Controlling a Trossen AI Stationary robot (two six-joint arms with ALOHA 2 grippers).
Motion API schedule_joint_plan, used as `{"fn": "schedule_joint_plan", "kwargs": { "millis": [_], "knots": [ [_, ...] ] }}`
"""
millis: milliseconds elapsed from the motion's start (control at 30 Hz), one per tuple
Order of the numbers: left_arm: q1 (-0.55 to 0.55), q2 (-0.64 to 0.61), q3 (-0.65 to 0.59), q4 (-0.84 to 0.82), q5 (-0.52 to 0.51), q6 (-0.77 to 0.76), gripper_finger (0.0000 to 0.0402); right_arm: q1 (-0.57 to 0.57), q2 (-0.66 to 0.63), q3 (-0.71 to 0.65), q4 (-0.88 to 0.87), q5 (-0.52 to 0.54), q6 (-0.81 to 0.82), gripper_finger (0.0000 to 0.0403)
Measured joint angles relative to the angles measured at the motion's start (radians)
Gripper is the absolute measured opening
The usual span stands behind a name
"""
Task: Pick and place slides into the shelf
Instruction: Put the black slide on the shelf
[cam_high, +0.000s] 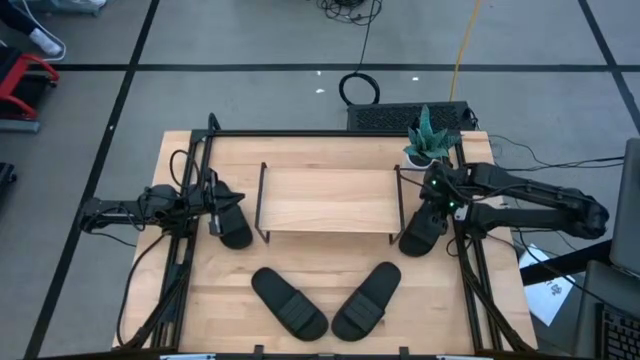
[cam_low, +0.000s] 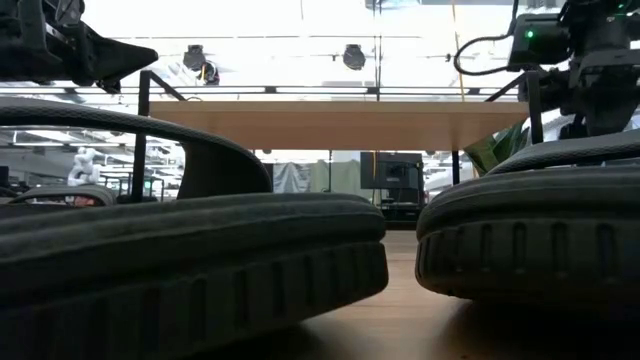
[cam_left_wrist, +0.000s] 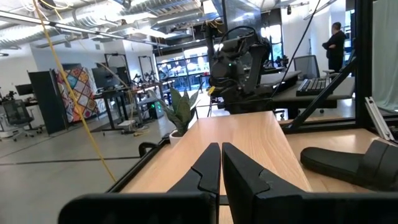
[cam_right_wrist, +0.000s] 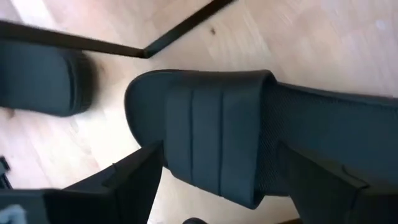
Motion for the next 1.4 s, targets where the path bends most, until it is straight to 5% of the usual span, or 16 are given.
{"fn": "schedule_joint_plan", "kwargs": {
  "millis": [1400],
  "knots": [
    [0.000,0.000,0.000,-0.037,0.001,-0.008,0.0021,-0.045,0.257,-0.033,0.014,-0.109,0.056,0.0280]
  ]
}}
